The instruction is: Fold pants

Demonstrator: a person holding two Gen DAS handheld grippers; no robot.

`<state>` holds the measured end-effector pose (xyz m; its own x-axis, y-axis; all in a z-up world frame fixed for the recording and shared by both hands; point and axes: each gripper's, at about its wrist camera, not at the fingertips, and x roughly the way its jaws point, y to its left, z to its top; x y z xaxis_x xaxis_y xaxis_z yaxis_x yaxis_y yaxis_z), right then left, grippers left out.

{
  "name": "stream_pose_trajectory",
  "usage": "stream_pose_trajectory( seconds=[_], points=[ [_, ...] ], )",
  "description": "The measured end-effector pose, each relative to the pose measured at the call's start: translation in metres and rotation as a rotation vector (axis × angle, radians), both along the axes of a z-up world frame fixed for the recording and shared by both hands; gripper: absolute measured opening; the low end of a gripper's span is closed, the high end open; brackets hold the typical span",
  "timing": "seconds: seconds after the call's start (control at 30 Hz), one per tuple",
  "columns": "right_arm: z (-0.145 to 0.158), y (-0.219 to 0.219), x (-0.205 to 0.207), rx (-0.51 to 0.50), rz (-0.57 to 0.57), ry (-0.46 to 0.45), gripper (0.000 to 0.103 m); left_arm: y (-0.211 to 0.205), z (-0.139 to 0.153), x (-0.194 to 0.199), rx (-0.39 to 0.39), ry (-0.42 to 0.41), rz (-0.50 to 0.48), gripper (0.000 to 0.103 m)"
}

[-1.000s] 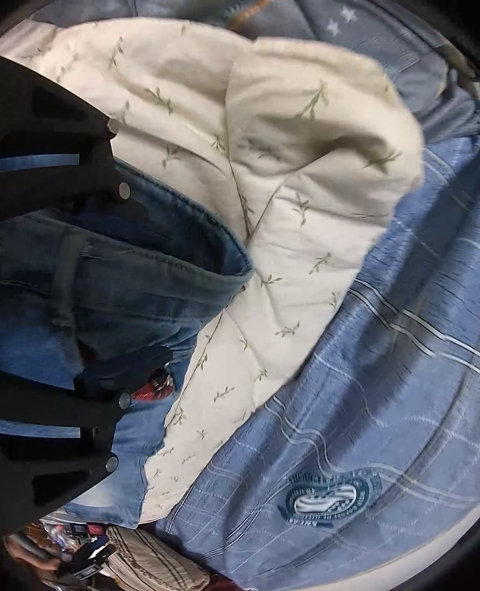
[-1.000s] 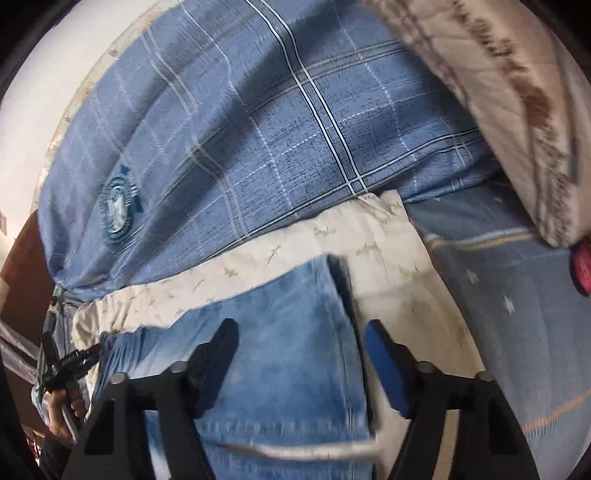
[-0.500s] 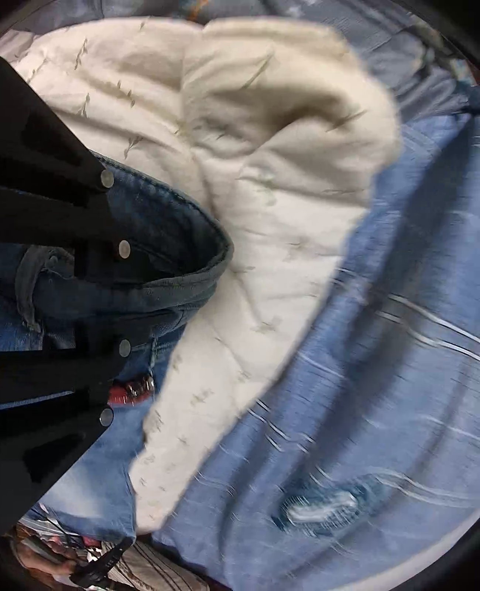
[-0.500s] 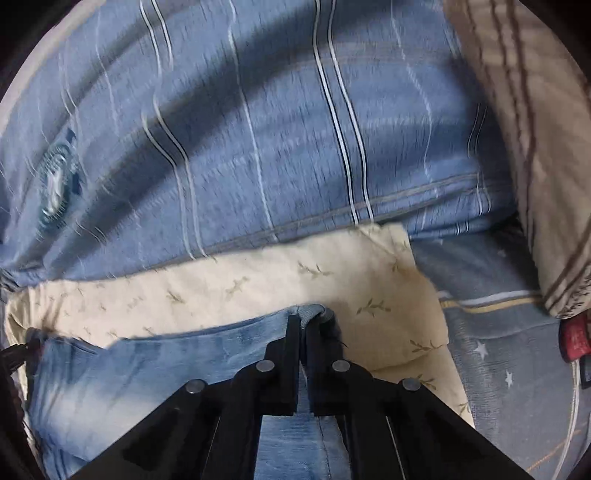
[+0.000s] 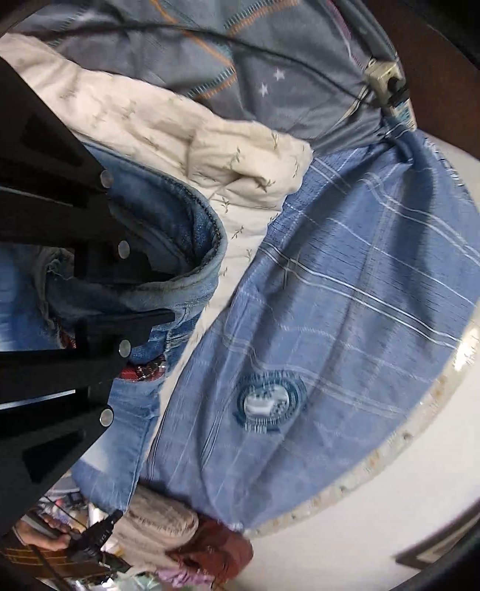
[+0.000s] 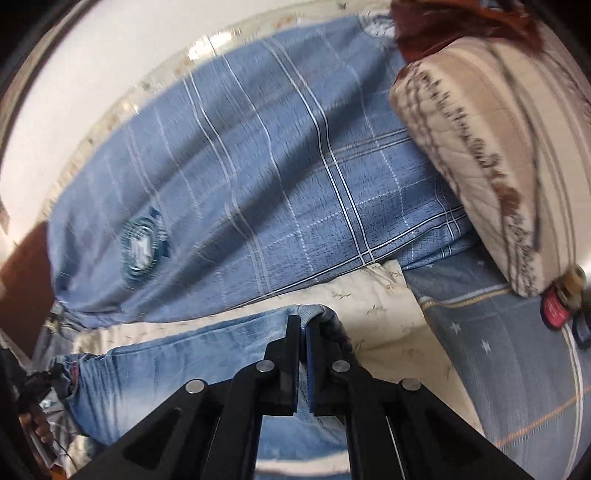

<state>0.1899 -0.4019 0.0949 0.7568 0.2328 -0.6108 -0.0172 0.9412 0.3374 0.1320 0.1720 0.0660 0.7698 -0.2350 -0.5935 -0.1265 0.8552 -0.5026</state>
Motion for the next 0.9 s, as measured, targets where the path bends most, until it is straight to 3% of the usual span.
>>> stream_pose_trajectory(
  seconds=[0.17,0.37,0.43,0.47,0.5,0.53,0.6,0.67,0.7,0.8,0.9],
  points=[
    [0.000,-0.020,-0.077,0.080,0.008,-0.044,0.003,-0.004,0.004,-0.087,-0.022,-0.055,-0.037,0.012],
    [-0.062,-0.045,-0.178,0.153,0.027,0.032,0.003,0.002,-0.044,-0.166,-0.081,0.017,-0.046,0.015],
    [-0.092,-0.052,-0.200,0.137,0.020,0.100,0.007,0.010,-0.065,-0.177,-0.109,0.080,-0.021,0.027],
    [-0.104,-0.053,-0.203,0.131,0.032,0.148,0.008,0.014,-0.078,-0.179,-0.121,0.149,0.001,0.028],
    [-0.120,-0.055,-0.205,0.113,0.044,0.227,0.008,0.017,-0.085,-0.182,-0.136,0.191,0.019,0.036],
    [-0.130,-0.056,-0.208,0.086,0.039,0.274,0.008,0.020,-0.090,-0.185,-0.151,0.222,0.040,0.051],
    [-0.134,-0.063,-0.219,0.083,0.021,0.292,0.021,0.025,-0.088,-0.192,-0.138,0.247,0.094,0.067],
    [-0.128,-0.073,-0.228,0.129,-0.007,0.274,0.087,0.029,-0.080,-0.202,-0.121,0.231,0.167,0.075],
    [-0.124,-0.078,-0.234,0.148,-0.046,0.255,0.089,0.030,-0.077,-0.206,-0.100,0.238,0.207,0.083],
    [-0.110,-0.086,-0.239,0.271,-0.054,0.223,0.089,0.030,-0.067,-0.215,-0.080,0.245,0.248,0.083],
    [-0.108,-0.082,-0.232,0.375,-0.030,0.247,0.089,0.015,-0.040,-0.215,0.051,0.155,0.231,0.083]
  ],
)
